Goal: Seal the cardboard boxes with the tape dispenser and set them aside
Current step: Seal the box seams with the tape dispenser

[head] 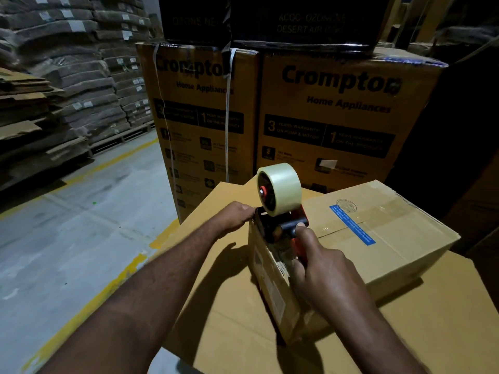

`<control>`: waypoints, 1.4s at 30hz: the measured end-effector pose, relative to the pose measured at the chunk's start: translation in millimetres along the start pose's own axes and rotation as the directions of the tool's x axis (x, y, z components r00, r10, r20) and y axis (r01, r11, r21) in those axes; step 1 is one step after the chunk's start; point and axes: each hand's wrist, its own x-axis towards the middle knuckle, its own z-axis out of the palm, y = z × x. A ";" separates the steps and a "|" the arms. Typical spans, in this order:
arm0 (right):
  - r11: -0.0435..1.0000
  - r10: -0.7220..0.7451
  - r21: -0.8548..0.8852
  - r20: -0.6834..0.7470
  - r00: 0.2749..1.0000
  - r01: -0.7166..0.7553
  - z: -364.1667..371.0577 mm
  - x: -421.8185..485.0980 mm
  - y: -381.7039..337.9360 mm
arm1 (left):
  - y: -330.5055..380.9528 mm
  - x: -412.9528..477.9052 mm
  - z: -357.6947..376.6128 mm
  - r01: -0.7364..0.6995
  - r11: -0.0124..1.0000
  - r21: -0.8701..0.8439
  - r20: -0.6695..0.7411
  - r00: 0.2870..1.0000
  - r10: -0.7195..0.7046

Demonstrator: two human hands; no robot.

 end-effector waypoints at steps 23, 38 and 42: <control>0.999 0.010 0.040 -0.016 1.000 -0.009 -15.3 -64.4 12.3 | 33.7 -18.5 47.5 -0.094 0.883 0.459 -0.007 0.994 0.109; 0.990 0.134 0.043 0.040 0.990 -0.136 -32.9 -141.2 19.9 | 54.6 -72.3 82.8 -0.258 0.710 0.655 0.063 0.955 0.289; 0.989 0.145 0.002 0.024 0.989 -0.145 -30.2 -140.7 17.2 | 30.6 -79.8 87.7 -0.402 0.647 0.648 0.236 0.914 0.330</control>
